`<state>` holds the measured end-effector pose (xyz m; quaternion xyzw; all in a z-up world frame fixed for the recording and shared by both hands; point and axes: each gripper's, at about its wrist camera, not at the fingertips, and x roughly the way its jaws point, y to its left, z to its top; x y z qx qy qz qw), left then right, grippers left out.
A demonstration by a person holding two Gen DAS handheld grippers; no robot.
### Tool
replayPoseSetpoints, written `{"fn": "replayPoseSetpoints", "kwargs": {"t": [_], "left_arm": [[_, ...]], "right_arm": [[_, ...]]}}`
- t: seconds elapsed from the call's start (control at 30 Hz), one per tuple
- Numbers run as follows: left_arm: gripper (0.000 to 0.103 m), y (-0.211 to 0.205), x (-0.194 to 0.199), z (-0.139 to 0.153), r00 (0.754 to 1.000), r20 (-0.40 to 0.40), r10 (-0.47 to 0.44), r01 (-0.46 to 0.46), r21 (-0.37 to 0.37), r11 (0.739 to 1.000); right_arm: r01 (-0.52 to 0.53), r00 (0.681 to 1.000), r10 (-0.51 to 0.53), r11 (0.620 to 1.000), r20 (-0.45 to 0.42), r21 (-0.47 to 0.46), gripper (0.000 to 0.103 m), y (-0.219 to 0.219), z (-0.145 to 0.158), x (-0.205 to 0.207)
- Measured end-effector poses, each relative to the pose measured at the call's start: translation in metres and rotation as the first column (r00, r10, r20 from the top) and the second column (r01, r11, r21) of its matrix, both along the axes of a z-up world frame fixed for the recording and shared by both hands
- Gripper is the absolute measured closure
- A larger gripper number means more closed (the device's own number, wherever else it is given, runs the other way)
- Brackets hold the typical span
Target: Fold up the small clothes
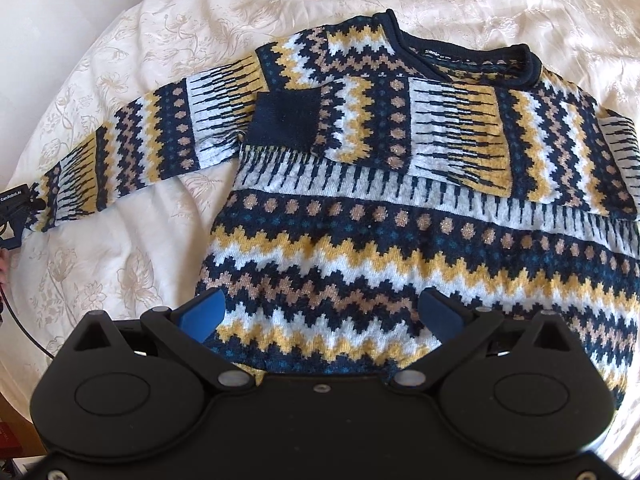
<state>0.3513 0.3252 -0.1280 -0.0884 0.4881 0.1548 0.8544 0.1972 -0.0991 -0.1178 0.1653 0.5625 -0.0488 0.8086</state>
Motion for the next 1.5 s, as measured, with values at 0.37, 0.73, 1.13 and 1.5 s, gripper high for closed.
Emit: {"fn": "replayPoseSetpoints", "kwargs": {"t": [0.37, 0.73, 1.13, 1.5], "left_arm": [[0.090, -0.070, -0.009, 0.082, 0.967, 0.159, -0.200, 0.217, -0.092, 0.972], [0.090, -0.250, -0.020, 0.129, 0.849, 0.267, -0.455, 0.504, -0.156, 0.849], [0.090, -0.428, -0.063, 0.079, 0.729, 0.187, -0.659, 0.685, -0.214, 0.697], [0.064, -0.464, -0.093, 0.085, 0.581, 0.222, -0.783, 0.814, -0.132, 0.566]], "right_arm": [[-0.025, 1.000, 0.025, 0.998, 0.013, 0.054, 0.001, -0.011, -0.006, -0.008], [0.033, 0.998, -0.038, 0.995, 0.050, 0.096, 0.001, -0.070, -0.004, -0.052], [0.148, 0.986, -0.155, 0.984, 0.065, 0.097, 0.001, -0.147, -0.003, -0.099], [0.203, 0.975, -0.210, 0.975, 0.073, 0.090, 0.001, -0.173, -0.006, -0.091]]}}
